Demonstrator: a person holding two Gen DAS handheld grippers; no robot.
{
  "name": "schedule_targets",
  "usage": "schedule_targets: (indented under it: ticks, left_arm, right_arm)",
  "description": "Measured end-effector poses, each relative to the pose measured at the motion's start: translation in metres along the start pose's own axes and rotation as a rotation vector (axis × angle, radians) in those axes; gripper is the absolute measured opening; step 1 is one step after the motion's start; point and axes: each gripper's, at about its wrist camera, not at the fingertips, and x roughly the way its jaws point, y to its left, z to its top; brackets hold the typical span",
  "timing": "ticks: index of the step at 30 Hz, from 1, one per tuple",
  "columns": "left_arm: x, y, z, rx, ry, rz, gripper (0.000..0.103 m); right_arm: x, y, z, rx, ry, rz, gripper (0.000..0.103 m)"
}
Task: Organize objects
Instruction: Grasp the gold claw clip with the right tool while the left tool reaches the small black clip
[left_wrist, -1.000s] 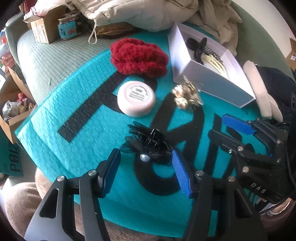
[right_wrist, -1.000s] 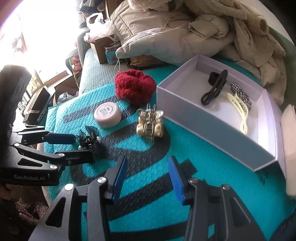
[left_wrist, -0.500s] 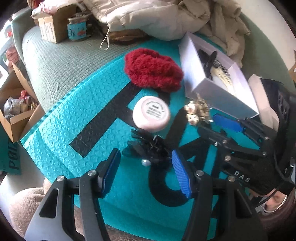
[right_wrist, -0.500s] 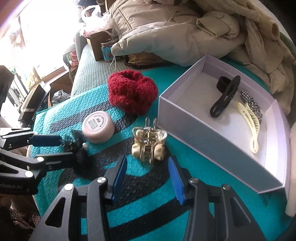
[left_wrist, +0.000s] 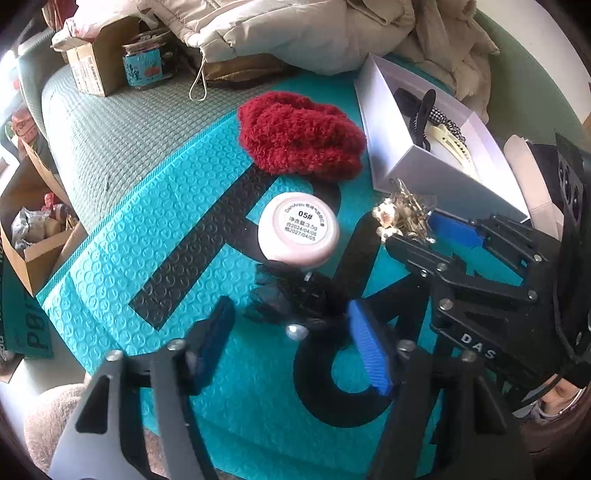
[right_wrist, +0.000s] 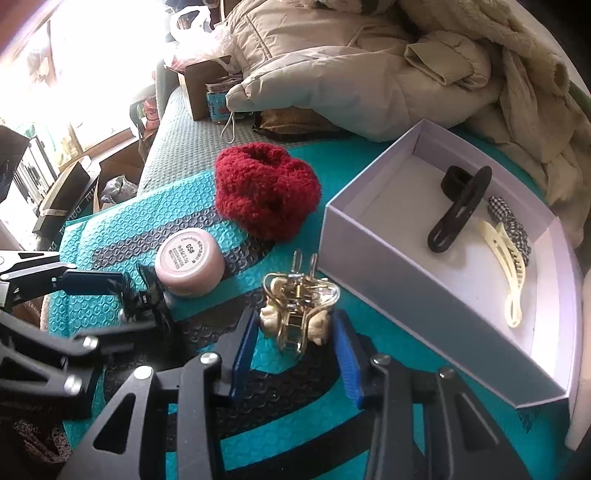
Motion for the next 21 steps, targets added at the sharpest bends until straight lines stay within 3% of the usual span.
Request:
schedule_targets:
  ticks: [4, 10, 18, 21]
  left_arm:
    - [0.001, -0.003, -0.001, 0.014, -0.009, -0.005, 0.043]
    - [-0.005, 0.002, -0.007, 0.008, -0.008, -0.037, 0.038]
    - [-0.014, 0.000, -0.019, 0.028, 0.004, -0.049, 0.039]
    - [-0.013, -0.003, -0.021, 0.039, 0.018, -0.064, 0.051]
  right_arm:
    - [-0.004, 0.002, -0.005, -0.003, 0.008, 0.010, 0.041]
    - [-0.015, 0.010, -0.020, -0.005, 0.027, 0.047, 0.042]
    - [-0.033, 0.020, -0.041, -0.011, 0.045, 0.053, 0.042]
    - [-0.038, 0.020, -0.047, -0.002, 0.046, 0.053, 0.042]
